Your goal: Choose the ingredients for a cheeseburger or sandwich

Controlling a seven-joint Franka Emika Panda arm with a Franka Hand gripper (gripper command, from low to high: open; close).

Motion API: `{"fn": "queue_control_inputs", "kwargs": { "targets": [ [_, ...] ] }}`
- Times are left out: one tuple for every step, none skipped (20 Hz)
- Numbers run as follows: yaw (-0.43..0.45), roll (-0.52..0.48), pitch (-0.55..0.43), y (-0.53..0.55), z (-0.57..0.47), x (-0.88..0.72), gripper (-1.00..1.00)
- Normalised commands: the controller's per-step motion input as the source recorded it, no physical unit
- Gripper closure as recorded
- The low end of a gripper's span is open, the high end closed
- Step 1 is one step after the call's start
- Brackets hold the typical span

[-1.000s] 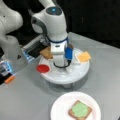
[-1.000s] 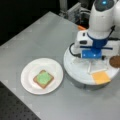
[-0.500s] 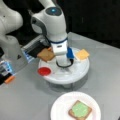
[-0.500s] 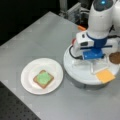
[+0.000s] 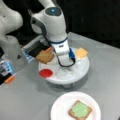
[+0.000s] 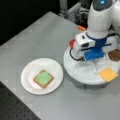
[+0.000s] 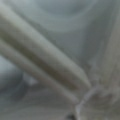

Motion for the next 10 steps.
{"fn": "queue_control_inputs", "kwargs": {
  "targets": [
    [0.234, 0.073, 0.05, -0.08, -0.23, -0.12, -1.0],
    [0.243, 0.076, 0.045, -0.08, -0.23, -0.11, -1.0],
    [0.251, 0.075, 0.04, -0.07, -0.23, -0.1, -1.0],
    [0.253, 0.069, 0.033, -0.06, -0.23, -0.1, -1.0],
    [0.258, 0.061, 0.026, -0.06, -0.22, -0.09, -1.0],
    [0.264, 0.063, 0.021, -0.06, -0.22, -0.09, -1.0],
    [0.252, 0.063, 0.021, -0.06, -0.22, -0.08, -1.0],
    [0.26, 0.07, 0.019, -0.05, -0.22, -0.07, -1.0],
    [0.268, 0.081, 0.02, -0.05, -0.23, -0.06, -1.0],
    [0.27, 0.091, 0.027, -0.05, -0.22, -0.06, -1.0]
  ]
}}
